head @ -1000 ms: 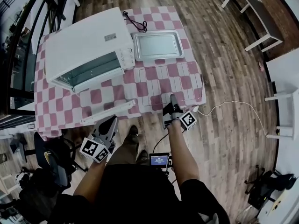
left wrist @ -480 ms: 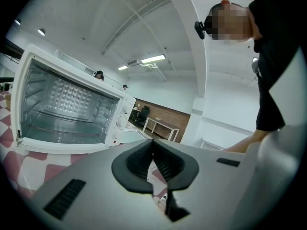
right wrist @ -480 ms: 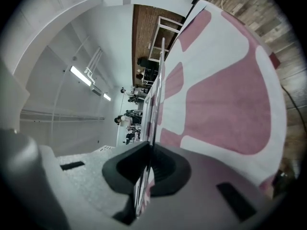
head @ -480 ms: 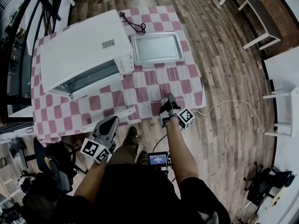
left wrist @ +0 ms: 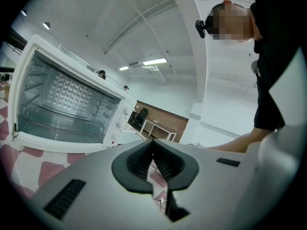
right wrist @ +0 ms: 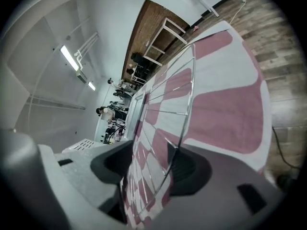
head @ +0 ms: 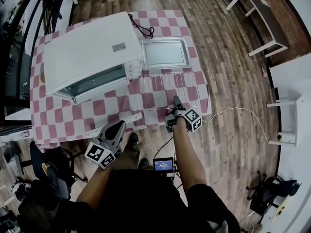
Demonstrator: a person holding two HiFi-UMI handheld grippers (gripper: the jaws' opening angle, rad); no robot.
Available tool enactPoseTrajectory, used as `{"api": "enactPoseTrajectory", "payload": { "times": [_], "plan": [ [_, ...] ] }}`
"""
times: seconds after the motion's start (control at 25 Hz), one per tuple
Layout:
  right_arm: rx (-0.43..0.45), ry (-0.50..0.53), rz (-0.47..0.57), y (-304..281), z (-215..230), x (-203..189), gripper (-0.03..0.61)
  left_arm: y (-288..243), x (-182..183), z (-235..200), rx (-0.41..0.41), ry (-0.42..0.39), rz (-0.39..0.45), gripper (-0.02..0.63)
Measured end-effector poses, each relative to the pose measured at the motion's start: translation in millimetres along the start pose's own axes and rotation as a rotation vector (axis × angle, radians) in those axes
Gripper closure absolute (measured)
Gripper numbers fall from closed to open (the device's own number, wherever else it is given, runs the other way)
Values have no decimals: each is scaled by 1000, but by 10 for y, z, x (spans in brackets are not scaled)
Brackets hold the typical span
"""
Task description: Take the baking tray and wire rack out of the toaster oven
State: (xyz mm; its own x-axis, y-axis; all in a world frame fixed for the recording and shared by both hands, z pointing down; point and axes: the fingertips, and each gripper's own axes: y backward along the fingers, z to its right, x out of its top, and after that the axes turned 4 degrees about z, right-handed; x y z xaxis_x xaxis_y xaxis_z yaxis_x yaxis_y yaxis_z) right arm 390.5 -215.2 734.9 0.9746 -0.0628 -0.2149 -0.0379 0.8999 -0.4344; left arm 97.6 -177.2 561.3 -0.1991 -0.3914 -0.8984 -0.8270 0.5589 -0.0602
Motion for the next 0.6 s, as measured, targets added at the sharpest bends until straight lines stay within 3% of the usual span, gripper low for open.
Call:
{"api": "enactPoseTrajectory", "payload": {
  "times": [0.28,0.48,0.6],
  "plan": [
    [-212,23,-16,15,69,-24,224,-59,93,-50,-24,16,32,621],
    [-281,9,-10,150,141,-34,218,-99,148,-99,-33,27,48,621],
    [-255,-32,-9,233,176,-81,218,-130,178,-105,-41,27,64,621]
  ]
}}
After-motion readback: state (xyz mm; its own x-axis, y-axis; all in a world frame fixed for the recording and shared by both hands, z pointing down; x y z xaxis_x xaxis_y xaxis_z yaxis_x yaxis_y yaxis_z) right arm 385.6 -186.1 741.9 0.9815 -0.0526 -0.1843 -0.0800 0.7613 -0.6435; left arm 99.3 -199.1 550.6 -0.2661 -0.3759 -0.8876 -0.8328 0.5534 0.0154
